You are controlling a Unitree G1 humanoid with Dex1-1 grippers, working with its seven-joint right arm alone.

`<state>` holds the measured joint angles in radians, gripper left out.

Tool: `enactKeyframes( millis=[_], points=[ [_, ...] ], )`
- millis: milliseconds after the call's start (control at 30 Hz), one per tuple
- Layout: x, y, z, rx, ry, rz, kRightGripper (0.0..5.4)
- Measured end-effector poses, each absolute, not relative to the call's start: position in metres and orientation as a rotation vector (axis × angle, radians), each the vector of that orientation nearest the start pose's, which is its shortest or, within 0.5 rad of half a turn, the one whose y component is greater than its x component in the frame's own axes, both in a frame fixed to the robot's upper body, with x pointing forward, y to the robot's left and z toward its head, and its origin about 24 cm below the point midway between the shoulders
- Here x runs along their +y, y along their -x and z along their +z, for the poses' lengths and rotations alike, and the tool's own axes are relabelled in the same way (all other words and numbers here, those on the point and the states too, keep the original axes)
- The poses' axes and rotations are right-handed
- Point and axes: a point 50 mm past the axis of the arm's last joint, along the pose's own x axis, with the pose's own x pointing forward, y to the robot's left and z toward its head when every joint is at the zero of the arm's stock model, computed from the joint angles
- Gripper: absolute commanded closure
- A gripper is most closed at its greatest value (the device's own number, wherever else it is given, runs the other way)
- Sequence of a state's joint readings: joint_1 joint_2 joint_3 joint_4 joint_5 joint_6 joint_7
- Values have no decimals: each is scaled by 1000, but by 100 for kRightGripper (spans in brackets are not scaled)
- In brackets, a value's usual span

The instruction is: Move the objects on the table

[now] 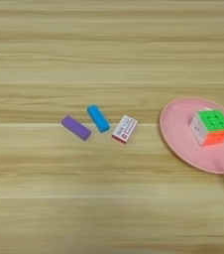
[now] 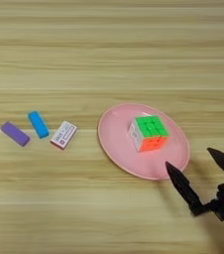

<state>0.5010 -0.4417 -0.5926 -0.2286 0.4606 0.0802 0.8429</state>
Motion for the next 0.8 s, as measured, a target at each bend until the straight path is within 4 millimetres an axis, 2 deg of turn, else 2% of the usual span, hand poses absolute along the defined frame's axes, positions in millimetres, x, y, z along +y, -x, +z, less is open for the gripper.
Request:
enactKeyframes(
  millis=[100, 233, 500, 600, 700, 800],
  points=[
    [-324, -120, 69, 204, 89, 289, 3],
    [-325, -115, 60, 265, 117, 306, 3],
    [-315, -112, 50, 308, 180, 394, 3],
    [-314, -111, 40, 356, 188, 405, 3],
    [-312, -113, 28, 404, 202, 403, 3],
    [-308, -126, 22, 392, 237, 413, 3]
  ],
)
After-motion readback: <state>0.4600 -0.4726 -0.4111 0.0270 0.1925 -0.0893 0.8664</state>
